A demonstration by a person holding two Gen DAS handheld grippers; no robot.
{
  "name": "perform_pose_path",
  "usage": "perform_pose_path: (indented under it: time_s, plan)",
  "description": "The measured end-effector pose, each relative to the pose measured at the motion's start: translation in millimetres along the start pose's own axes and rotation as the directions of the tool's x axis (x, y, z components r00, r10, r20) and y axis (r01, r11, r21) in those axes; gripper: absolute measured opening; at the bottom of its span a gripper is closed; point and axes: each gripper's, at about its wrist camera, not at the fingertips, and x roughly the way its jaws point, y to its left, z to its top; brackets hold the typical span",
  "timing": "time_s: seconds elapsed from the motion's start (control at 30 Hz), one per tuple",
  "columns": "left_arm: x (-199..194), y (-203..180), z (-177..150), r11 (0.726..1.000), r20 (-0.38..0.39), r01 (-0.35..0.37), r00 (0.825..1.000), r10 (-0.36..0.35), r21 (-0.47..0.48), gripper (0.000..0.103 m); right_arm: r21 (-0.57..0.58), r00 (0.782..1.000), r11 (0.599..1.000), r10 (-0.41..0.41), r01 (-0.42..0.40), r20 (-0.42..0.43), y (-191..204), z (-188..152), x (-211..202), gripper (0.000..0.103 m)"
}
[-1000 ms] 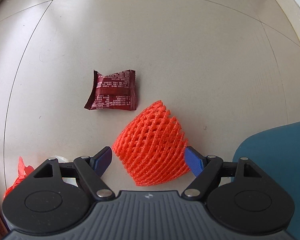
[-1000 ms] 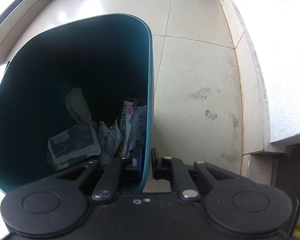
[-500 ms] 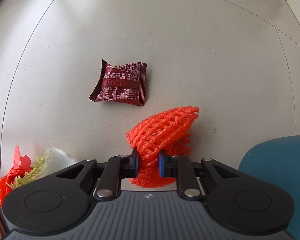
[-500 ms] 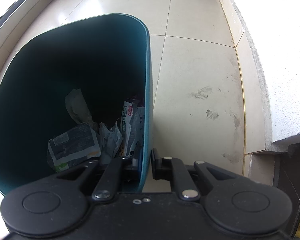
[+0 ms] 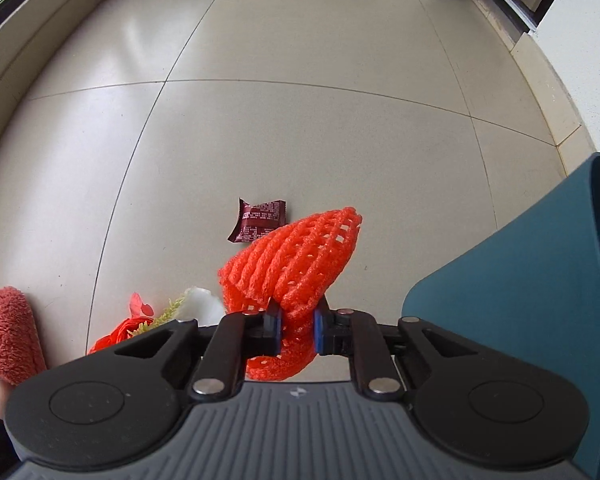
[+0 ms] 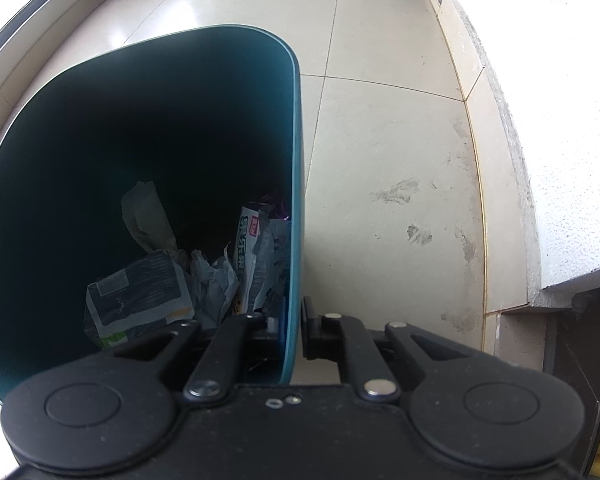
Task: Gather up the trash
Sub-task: 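Carry the orange foam net into the wastebasket and open the left tool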
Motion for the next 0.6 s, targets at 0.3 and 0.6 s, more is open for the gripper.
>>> perform_pose_path:
  time_s: [0.3,0.6]
  plan:
    - [-90.5,-41.5,-14.7,0.995,0.086,0.054,0.994,-0.061,0.089,0.013,0.005,1.000,1.000,-0.014,0.014,0.002,1.9,0.5,2.7,0.006]
    - [-146.0,-111.0,-13.5,0.969,0.186,0.131,0.968,-0.171,0.208,0.014,0.000,1.000,1.000,-0.014,0.014,0.004,2.3,0.2,3.3,0.006]
